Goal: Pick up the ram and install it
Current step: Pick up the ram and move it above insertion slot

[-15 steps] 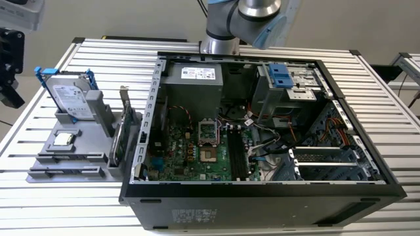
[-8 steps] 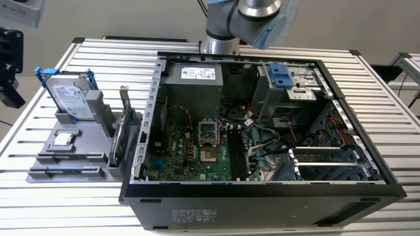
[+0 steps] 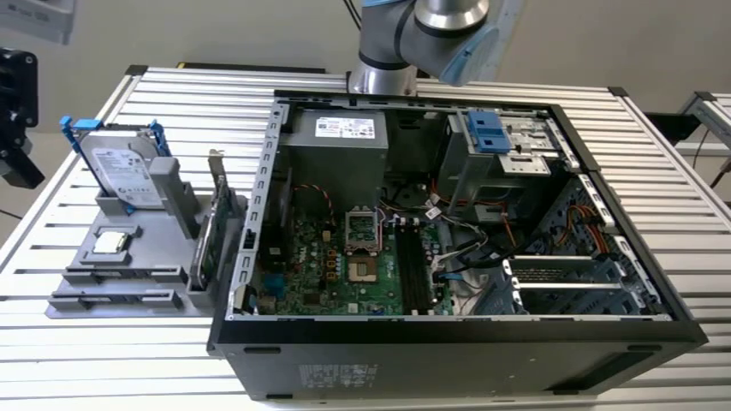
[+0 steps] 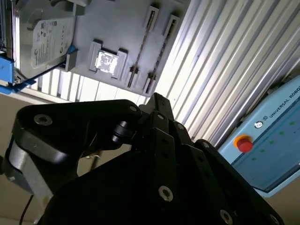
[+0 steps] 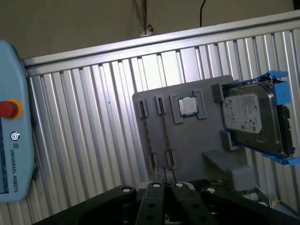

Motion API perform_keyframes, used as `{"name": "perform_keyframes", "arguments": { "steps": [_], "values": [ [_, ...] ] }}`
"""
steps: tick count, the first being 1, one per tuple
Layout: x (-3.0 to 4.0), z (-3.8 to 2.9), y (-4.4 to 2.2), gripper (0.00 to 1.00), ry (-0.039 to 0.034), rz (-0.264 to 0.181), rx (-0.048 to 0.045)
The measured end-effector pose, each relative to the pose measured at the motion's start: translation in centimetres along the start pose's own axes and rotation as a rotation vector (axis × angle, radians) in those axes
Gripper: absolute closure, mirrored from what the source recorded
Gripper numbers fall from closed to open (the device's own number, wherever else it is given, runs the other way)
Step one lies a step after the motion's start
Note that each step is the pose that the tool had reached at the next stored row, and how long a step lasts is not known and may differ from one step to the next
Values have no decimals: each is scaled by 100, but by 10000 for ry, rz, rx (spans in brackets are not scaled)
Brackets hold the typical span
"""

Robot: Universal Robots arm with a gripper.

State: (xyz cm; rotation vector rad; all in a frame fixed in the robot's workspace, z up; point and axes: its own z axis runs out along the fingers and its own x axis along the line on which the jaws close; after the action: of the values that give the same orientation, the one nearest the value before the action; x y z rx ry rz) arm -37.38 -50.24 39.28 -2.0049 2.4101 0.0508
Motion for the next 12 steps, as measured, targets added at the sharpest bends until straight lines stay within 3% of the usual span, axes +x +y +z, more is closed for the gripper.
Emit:
{"name": "perform_keyframes", "arguments": {
  "steps": [12],
  "values": [
    [0, 0, -1, 100, 31, -1002, -13]
  ]
}}
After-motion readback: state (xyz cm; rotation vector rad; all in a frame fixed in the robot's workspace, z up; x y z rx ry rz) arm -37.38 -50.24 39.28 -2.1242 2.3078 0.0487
